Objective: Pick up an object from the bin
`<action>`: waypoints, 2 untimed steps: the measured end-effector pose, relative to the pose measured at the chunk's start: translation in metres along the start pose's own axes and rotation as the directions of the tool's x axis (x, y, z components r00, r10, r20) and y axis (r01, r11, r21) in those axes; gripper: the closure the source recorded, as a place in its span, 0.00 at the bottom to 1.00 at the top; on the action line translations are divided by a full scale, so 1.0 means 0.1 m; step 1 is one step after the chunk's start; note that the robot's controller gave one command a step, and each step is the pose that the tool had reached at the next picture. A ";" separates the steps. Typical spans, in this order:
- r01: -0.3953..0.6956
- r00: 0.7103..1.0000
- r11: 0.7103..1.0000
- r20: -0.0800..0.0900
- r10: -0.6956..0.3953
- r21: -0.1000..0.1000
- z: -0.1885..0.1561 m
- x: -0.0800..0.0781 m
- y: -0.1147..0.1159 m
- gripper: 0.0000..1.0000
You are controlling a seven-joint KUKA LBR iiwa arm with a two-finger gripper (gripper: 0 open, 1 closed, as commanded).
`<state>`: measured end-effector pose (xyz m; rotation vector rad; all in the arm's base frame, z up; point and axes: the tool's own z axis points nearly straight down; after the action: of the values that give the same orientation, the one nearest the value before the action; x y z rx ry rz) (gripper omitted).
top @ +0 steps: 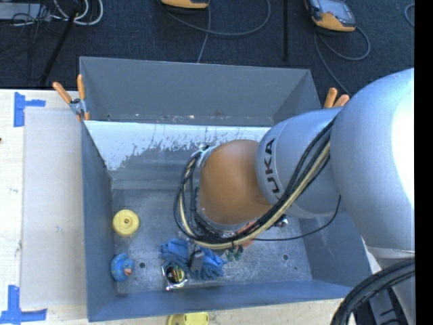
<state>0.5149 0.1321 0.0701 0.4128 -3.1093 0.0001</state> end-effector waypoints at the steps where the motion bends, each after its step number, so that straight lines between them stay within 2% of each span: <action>1: -0.004 1.000 1.000 0.005 0.004 0.000 -0.69 -0.13 -0.12 1.00; 2: -0.005 1.000 1.000 0.005 0.005 0.000 -0.69 -0.13 -0.12 1.00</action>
Offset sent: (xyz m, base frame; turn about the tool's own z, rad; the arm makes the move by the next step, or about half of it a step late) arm 0.0000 0.0000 0.0000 0.0000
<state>0.5312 0.1237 0.1390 0.4056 -3.1149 -0.0010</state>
